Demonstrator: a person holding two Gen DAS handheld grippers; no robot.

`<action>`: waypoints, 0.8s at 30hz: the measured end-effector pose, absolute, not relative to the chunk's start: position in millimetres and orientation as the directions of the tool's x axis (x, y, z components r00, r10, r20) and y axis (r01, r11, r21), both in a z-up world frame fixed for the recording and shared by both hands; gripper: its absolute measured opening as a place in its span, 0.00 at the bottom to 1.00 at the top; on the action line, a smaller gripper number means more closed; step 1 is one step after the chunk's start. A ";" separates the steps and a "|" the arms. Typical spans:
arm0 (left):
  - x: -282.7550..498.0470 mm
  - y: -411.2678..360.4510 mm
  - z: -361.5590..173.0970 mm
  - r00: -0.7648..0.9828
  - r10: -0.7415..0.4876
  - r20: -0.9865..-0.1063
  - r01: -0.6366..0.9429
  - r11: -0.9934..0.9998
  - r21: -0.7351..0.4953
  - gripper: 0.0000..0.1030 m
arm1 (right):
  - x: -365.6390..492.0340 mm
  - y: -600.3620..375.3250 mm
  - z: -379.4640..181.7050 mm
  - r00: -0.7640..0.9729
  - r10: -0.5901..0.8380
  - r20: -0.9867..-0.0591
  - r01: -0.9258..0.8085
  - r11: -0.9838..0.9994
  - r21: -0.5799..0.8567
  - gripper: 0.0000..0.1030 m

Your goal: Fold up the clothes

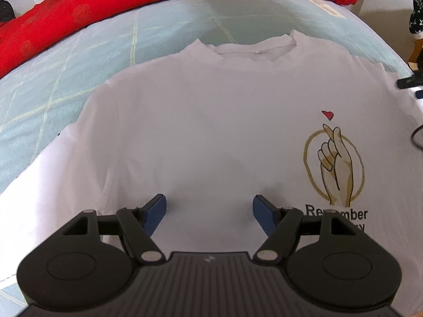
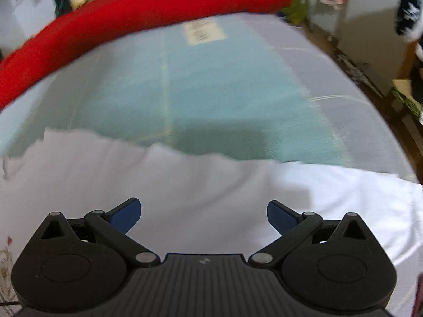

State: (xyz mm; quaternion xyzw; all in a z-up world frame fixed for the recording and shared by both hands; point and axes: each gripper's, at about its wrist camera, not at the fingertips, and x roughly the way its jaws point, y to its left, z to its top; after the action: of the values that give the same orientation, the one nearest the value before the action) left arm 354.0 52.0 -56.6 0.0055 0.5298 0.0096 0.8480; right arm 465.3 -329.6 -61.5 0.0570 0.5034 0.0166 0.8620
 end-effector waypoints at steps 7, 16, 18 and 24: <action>359.4 54.4 -55.7 0.461 0.019 -0.887 0.014 0.999 0.028 0.72 | 521.4 -331.6 -74.9 0.526 0.017 -0.850 0.128 0.987 0.099 1.00; 322.5 54.3 -42.8 0.513 -0.045 -0.857 0.040 0.999 -0.029 0.71 | 461.0 -281.6 -31.2 0.506 0.339 -0.793 -0.199 0.941 0.276 1.00; 309.9 50.7 -51.2 0.485 -0.036 -0.874 0.072 0.997 -0.001 0.72 | 439.1 -256.9 -35.4 0.467 0.394 -0.791 -0.310 0.911 0.271 1.00; 264.5 57.7 -58.6 0.417 -0.015 -0.909 0.091 0.995 0.026 0.74 | 397.0 -192.1 -72.2 0.369 0.347 -0.862 -0.560 0.823 0.092 1.00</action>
State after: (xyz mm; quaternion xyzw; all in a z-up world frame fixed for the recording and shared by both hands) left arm 264.5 57.7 -58.6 0.0356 0.5390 -0.0315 0.8410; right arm 397.0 -192.1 -72.2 -0.1088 0.4888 0.2766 0.8202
